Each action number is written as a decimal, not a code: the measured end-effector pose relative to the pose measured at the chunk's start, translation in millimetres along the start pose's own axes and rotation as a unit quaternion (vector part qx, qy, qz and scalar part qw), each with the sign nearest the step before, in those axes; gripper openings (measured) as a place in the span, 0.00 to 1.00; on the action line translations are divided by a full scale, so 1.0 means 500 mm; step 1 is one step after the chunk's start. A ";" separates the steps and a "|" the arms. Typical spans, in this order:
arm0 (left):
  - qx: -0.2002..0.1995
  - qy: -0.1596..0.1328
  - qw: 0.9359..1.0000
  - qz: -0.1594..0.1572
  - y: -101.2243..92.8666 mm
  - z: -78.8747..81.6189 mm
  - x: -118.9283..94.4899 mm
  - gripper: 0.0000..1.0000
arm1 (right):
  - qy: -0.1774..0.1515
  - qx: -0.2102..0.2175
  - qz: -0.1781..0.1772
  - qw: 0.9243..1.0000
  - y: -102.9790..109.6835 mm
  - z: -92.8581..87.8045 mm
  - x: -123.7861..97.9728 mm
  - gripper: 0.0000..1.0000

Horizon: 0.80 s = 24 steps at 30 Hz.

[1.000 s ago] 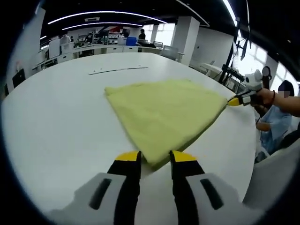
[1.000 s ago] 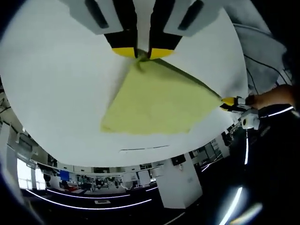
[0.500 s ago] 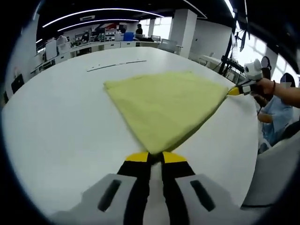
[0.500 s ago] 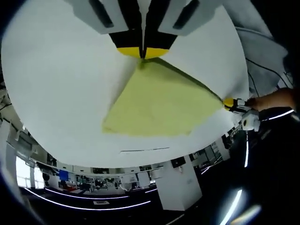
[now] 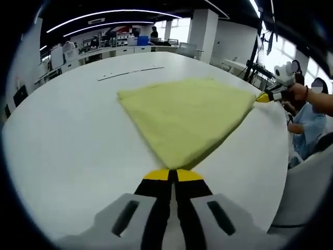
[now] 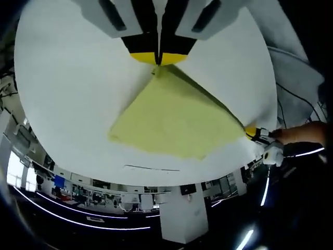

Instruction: Fold the garment on the visible template until the final outline fits inside the template.

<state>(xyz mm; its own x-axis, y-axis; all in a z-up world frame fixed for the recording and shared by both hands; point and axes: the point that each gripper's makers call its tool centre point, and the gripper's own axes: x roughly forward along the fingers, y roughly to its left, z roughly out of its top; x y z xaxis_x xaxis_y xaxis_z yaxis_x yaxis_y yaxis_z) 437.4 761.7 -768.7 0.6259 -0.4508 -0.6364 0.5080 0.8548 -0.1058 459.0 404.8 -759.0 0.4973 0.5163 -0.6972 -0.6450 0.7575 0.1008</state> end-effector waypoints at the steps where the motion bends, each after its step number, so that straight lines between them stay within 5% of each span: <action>1: 0.000 0.001 1.000 0.001 0.001 -0.002 -0.001 0.00 | 0.001 0.001 0.001 1.000 0.001 -0.003 0.001 0.00; 24: 0.023 0.012 1.000 0.004 -0.021 -0.027 -0.035 0.00 | 0.006 0.016 0.002 1.000 0.014 -0.037 0.002 0.00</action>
<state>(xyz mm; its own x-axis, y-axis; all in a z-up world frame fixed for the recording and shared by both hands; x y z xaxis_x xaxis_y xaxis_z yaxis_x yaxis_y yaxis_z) 413.1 763.9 -766.7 0.6164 -0.4363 -0.6554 0.5295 0.8458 -0.0651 444.2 403.4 -772.1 0.4870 0.5149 -0.7055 -0.6283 0.7676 0.1265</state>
